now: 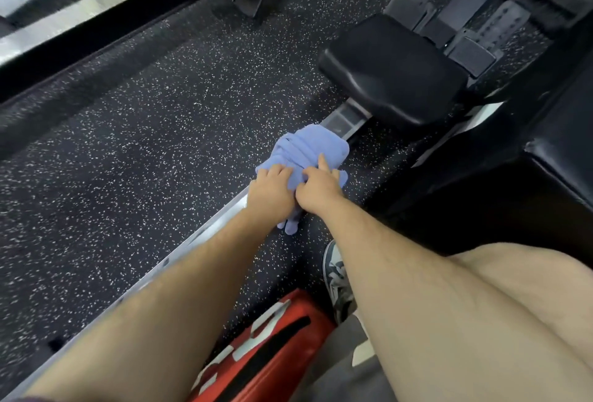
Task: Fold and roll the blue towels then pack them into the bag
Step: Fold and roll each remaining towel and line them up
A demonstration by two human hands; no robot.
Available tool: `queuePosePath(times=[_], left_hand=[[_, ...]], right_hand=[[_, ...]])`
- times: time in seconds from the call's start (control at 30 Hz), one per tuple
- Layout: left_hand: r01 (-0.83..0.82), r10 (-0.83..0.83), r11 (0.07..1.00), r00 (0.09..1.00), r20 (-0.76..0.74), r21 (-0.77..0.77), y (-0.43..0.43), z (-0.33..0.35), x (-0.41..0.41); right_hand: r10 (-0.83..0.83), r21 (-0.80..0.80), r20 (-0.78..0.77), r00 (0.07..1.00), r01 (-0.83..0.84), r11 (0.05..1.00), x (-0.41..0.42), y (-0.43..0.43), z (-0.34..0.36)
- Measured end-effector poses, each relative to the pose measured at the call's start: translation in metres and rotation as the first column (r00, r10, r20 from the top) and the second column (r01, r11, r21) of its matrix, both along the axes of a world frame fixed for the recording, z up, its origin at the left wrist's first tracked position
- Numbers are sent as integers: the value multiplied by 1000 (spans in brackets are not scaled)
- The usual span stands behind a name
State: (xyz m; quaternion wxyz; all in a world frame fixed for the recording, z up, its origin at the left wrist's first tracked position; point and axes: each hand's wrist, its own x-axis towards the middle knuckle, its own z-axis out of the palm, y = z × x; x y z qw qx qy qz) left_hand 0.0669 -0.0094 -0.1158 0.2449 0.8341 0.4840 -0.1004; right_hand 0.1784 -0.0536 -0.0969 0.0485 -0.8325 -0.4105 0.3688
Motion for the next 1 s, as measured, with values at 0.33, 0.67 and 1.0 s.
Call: queuePosePath(times=[0.33,0.67,1.0], left_hand=[[-150,147,984,988,35,100,2,4,-4],[-335,403,914,825,396,-231,-2,25,32],[-159,162,987,973,164,-31,16,-2,47]], right_hand=[[-153,199,-78,985,165,966,2,3,1],[-261,209,-147,954,288,935,13,-19,34],[-136,130,-141,981,155,979,19,-16,19]])
